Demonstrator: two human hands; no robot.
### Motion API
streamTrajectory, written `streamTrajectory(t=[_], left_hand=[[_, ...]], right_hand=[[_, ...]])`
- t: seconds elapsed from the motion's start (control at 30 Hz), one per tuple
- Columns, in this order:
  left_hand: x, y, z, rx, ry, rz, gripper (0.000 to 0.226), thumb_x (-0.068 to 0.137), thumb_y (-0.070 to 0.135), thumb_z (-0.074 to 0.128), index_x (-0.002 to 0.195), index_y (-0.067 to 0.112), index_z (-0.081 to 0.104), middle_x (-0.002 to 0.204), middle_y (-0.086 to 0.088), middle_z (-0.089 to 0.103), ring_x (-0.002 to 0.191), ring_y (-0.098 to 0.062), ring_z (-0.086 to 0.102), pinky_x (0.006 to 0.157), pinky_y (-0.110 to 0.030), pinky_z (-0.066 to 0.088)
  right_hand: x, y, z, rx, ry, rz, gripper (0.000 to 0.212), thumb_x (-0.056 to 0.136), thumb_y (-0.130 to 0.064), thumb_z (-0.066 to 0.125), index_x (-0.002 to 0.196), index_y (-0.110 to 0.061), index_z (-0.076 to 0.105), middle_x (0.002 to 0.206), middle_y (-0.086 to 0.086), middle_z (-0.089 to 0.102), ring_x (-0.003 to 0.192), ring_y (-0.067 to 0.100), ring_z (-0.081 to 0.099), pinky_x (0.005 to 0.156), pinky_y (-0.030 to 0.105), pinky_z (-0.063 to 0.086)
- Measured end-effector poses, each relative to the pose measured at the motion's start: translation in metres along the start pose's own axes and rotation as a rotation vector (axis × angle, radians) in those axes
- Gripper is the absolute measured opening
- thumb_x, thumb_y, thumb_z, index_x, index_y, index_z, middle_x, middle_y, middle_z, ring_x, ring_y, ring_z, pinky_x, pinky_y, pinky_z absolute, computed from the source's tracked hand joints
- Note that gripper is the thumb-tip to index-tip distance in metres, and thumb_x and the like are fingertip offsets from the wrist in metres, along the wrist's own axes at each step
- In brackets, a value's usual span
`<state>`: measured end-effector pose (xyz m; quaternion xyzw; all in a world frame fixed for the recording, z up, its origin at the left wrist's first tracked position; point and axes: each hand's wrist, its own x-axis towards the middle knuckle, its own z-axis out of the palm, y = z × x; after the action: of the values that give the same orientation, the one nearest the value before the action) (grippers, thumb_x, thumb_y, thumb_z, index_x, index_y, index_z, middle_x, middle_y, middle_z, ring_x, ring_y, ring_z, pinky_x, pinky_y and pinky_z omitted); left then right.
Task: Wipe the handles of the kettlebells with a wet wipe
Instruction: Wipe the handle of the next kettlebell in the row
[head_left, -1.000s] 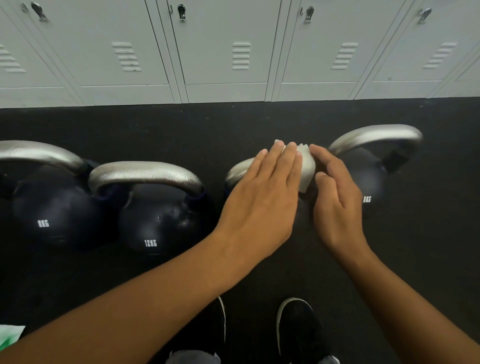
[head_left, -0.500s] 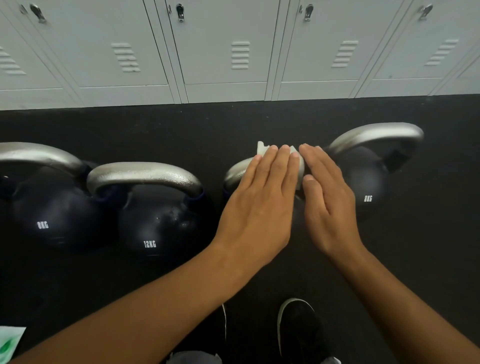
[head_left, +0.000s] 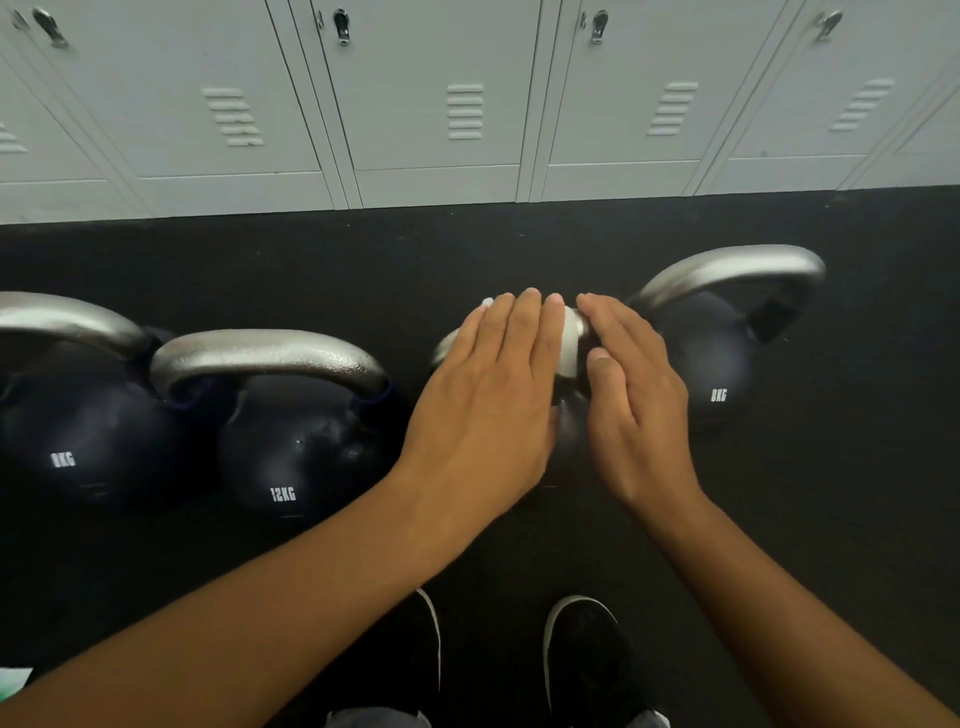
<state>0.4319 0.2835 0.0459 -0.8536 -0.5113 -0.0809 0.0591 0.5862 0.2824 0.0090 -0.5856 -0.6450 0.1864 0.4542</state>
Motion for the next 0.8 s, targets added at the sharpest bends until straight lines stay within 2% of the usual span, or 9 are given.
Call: streamTrajectory(t=[0.1,0.23,0.37,0.43,0.5,0.63,0.8], left_hand=[[-0.009,0.0,0.001,-0.052,-0.026,-0.067,0.096,0.097,0.047,0.057,0.163,0.003,0.003,0.169,-0.02,0.013,0.158,-0.034,0.016,0.129,-0.046,0.019],[-0.022,0.003,0.006,-0.059,-0.06,-0.077,0.103,0.095,0.045,0.058,0.162,0.001,-0.006,0.171,-0.021,-0.003,0.16,-0.035,-0.002,0.129,-0.05,0.017],[-0.011,-0.01,0.009,-0.093,-0.023,0.012,0.098,0.094,0.044,0.061,0.164,0.004,0.006,0.172,-0.016,0.007,0.16,-0.031,0.006,0.129,-0.048,0.015],[-0.01,-0.012,0.008,-0.158,-0.01,-0.03,0.093,0.096,0.047,0.057,0.163,0.005,0.009,0.172,-0.015,0.011,0.16,-0.029,0.009,0.13,-0.045,0.014],[-0.016,-0.008,0.007,-0.248,-0.015,-0.12,0.093,0.097,0.054,0.048,0.164,0.007,0.004,0.173,-0.013,0.006,0.16,-0.027,0.003,0.13,-0.043,0.011],[-0.03,0.002,0.007,-0.259,-0.032,-0.162,0.097,0.097,0.058,0.045,0.164,0.006,-0.002,0.173,-0.014,-0.004,0.16,-0.026,-0.005,0.129,-0.046,0.016],[-0.017,-0.006,0.005,-0.209,-0.036,-0.028,0.087,0.099,0.053,0.04,0.163,0.004,0.008,0.172,-0.016,0.009,0.16,-0.029,0.004,0.128,-0.049,0.019]], right_hand=[[-0.001,-0.001,0.0,-0.004,0.009,-0.006,0.051,0.102,-0.021,0.035,0.147,-0.012,0.056,0.146,-0.011,0.049,0.14,0.0,0.042,0.116,0.011,0.028],[-0.001,-0.002,0.002,-0.014,0.009,0.005,0.049,0.102,-0.015,0.037,0.147,-0.012,0.056,0.145,-0.012,0.049,0.139,0.002,0.043,0.115,0.01,0.027],[-0.001,-0.002,0.002,-0.027,0.0,0.009,0.05,0.102,-0.019,0.036,0.148,-0.013,0.055,0.146,-0.013,0.048,0.14,0.001,0.042,0.116,0.01,0.027],[0.0,-0.004,0.001,-0.028,-0.007,0.019,0.049,0.102,-0.017,0.038,0.149,-0.013,0.055,0.146,-0.013,0.047,0.14,-0.002,0.04,0.114,0.008,0.026],[-0.001,-0.009,-0.001,-0.04,-0.026,0.036,0.051,0.102,-0.023,0.038,0.149,-0.014,0.055,0.148,-0.012,0.048,0.141,-0.003,0.038,0.113,0.005,0.025],[-0.001,-0.017,-0.007,-0.046,-0.079,0.052,0.062,0.101,-0.041,0.029,0.152,-0.016,0.053,0.158,-0.007,0.048,0.151,0.005,0.034,0.124,0.019,0.025],[0.0,-0.023,-0.006,-0.091,-0.119,-0.039,0.061,0.104,-0.035,0.025,0.151,-0.009,0.054,0.158,0.002,0.05,0.154,0.012,0.033,0.128,0.034,0.024]])
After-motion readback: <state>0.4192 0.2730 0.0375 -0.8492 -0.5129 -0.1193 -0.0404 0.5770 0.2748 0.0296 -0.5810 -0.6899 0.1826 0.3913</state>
